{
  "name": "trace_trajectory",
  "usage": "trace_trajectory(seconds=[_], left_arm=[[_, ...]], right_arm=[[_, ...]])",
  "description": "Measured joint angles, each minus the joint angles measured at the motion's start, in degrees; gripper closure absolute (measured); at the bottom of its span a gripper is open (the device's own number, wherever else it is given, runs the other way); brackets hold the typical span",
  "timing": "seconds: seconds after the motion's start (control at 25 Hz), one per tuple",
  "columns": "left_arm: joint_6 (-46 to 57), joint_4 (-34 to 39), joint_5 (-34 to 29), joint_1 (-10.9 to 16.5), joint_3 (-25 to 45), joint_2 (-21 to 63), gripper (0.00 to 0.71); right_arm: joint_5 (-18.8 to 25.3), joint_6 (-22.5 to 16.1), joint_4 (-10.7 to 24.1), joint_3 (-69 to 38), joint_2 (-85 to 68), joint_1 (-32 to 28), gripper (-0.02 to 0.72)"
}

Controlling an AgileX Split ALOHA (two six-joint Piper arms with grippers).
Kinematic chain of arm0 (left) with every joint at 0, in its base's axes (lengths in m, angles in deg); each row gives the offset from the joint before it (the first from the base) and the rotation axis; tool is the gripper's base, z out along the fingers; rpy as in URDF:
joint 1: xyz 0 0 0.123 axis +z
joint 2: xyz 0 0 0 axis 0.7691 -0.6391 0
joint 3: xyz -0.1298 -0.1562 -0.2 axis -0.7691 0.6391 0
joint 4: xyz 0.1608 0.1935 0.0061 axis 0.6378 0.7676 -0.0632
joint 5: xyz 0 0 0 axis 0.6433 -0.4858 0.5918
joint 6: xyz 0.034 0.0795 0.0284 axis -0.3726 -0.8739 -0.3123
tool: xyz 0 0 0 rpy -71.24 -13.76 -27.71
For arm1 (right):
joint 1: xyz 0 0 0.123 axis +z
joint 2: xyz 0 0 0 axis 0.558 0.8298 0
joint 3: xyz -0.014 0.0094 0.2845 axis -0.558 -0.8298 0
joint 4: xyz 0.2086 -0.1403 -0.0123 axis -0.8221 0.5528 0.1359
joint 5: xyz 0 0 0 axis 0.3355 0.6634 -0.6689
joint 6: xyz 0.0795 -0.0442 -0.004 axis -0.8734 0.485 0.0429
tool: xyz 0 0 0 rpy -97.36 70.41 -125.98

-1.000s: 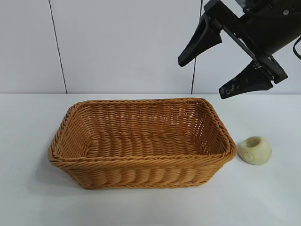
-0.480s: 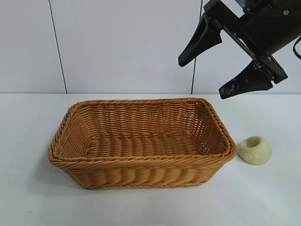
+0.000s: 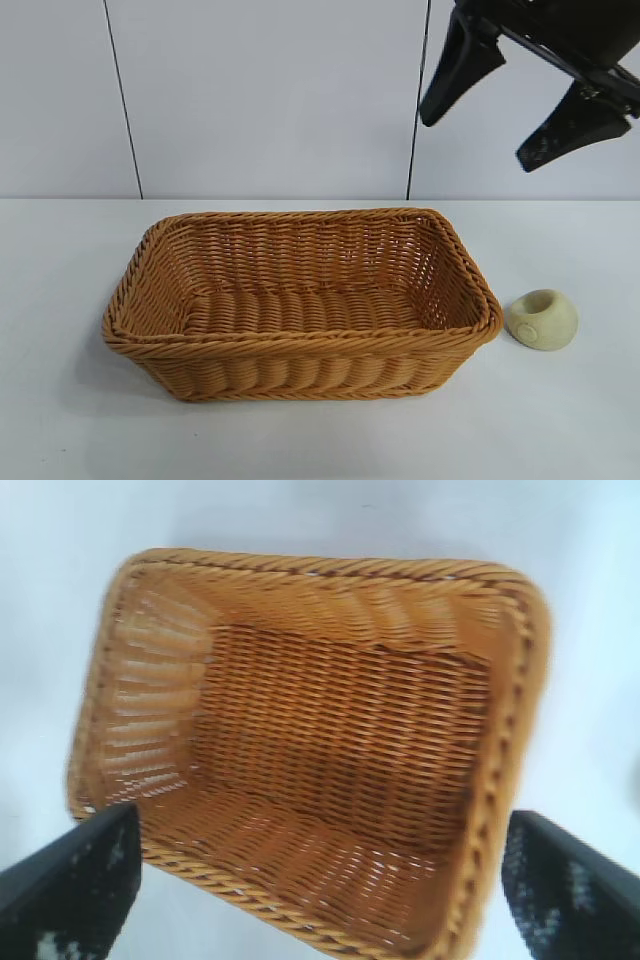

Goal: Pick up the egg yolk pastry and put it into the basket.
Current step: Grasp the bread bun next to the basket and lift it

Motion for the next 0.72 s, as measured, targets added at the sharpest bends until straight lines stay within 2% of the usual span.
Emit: trace_trajectory(seconds=[0.08,0.2,0.4,0.56,0.72], left_arm=[[0.0,0.0,0.0,0.0,0.0,0.0,0.018],[0.0,0.0,0.0,0.0,0.0,0.0,0.018],[0.0,0.0,0.1,0.0,0.0,0.0,0.018],[0.0,0.0,0.1,0.0,0.0,0.0,0.018],[0.0,0.0,0.1,0.0,0.0,0.0,0.018]], right_arm=[[1.3,-3.2,7.5,0.4,0.0,-0.3,0.007],[2.0,-4.7,11.5,0.4,0.2,-3.1,0.007],[2.6,-4.1,11.7,0.4,3.9,-8.8,0.007],[2.7,-4.0,11.2,0.4,9.8,-10.2,0.007],[1.5,-2.7,7.9,0.4,15.8,-10.2,0.007]])
